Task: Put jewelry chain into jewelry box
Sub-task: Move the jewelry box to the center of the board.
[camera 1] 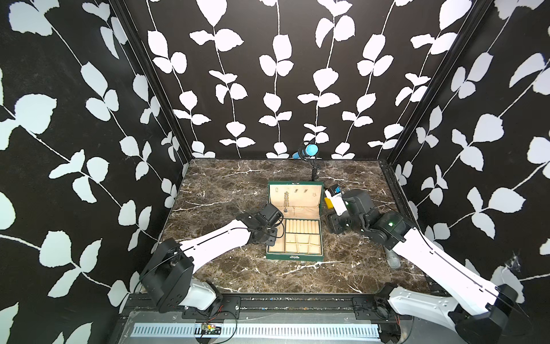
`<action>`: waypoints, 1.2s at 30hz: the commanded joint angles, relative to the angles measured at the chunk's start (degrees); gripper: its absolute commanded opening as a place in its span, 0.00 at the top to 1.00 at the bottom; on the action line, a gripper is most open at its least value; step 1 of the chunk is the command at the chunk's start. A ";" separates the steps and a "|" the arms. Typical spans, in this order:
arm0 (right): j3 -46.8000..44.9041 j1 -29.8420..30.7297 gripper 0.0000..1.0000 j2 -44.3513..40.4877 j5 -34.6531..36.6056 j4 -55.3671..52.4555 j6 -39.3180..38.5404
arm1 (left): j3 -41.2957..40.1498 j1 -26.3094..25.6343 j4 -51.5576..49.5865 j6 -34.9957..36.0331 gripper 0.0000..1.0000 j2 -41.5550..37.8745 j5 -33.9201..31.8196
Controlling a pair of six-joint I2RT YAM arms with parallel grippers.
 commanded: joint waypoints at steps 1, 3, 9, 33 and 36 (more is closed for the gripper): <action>1.13 0.12 0.32 0.72 -5.09 7.42 -10.18 | -1.61 -0.28 1.31 -0.87 0.56 -0.35 -2.13; 3.88 0.13 0.31 2.70 -5.89 6.45 -15.38 | -2.27 -0.41 2.05 -1.04 0.57 -0.37 -1.73; 12.21 0.14 0.33 11.05 -6.25 3.03 -35.61 | -3.62 -1.09 3.20 -1.15 0.60 -0.60 -1.88; 22.66 -1.52 0.23 37.02 -8.27 19.71 -70.77 | -7.25 -1.24 4.97 -1.78 0.67 -3.09 -1.53; 23.18 -1.79 0.24 38.20 -8.59 20.28 -71.01 | -7.57 -1.24 5.14 -1.76 0.67 -3.12 -1.40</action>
